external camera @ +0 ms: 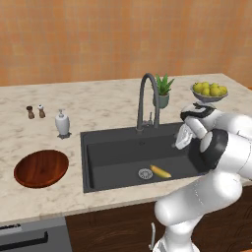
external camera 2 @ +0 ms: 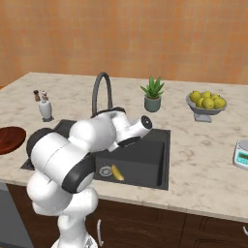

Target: Pick the cucumber from the sink and place it in the bowl. Then pick the bowl and place it in the microwave. Then close the microwave door and press the start button.

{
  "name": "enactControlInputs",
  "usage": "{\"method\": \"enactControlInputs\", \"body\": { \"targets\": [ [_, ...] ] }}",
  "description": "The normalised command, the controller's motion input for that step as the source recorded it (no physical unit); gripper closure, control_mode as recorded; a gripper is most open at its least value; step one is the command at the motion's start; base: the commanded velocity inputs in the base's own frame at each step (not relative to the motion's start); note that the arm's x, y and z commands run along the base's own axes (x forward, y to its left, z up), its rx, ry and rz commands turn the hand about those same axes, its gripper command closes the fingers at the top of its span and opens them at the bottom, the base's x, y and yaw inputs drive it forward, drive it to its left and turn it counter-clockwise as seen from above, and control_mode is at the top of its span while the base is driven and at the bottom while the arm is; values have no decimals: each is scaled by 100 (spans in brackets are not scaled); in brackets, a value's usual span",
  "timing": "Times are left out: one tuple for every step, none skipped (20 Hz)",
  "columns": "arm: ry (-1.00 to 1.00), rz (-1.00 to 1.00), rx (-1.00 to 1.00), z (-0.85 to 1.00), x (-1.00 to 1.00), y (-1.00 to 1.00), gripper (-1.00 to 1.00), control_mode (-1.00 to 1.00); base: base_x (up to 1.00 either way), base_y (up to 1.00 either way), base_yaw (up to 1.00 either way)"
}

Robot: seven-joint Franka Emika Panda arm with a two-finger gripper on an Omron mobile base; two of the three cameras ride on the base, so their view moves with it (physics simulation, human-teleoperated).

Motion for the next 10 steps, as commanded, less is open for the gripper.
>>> {"method": "enactControlInputs", "body": {
  "targets": [
    [1,0,0,-31,29,0,-100,-100,0,0,0],
    [4,0,0,-39,20,0,-100,-100,0,0,0],
    [7,0,-3,-46,19,0,-100,-100,0,0,0],
    [9,0,-6,-44,18,11,-100,-100,0,0,0],
    [11,0,-8,-42,13,17,-100,-100,0,0,0],
    [18,-2,-11,-41,6,20,-100,-100,0,0,0],
    [18,-4,-13,-41,4,29,-100,-100,0,0,0],
    [16,-5,-13,-37,1,24,-100,-100,0,0,0],
    [13,-5,-12,-41,0,21,-100,-100,0,0,0],
    [9,-3,-9,-44,4,6,-100,-100,0,0,0]
  ]
}}
